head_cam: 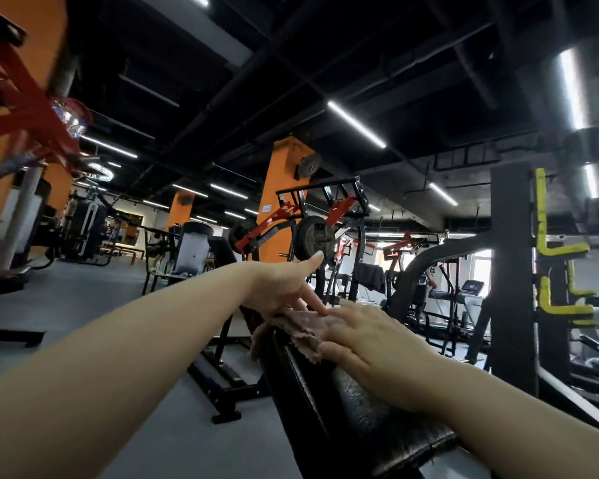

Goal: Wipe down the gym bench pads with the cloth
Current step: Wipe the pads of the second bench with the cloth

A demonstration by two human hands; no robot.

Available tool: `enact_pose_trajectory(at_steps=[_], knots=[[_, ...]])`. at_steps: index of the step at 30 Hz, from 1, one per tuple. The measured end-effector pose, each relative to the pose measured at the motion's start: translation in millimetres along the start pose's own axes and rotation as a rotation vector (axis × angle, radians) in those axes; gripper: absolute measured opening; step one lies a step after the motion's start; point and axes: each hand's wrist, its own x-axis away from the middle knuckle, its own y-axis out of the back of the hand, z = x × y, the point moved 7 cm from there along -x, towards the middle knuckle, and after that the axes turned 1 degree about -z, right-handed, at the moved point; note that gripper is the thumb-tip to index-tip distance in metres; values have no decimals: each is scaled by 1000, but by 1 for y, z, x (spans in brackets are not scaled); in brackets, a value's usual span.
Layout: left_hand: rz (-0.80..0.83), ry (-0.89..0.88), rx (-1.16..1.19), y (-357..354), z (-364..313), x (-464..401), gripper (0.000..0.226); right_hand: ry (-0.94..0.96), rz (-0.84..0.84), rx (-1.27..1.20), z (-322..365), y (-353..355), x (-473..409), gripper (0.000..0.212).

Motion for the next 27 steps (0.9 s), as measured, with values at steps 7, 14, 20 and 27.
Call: enact_pose_trajectory(at_steps=[7,14,20,27], knots=[[141,21,2,-6,-7,-38,94,-102,134,-144,-30,-15,1,32],[165,-39,-36,-9,1,-35,78,-171,145,-203,-27,-16,-9,32],[-113,-268,-245,9,16,-13,43,-153,156,-225,-16,-14,-7,37],[94,-121,270,8,53,22,75,-74,133,-228,21,-4,-6,38]])
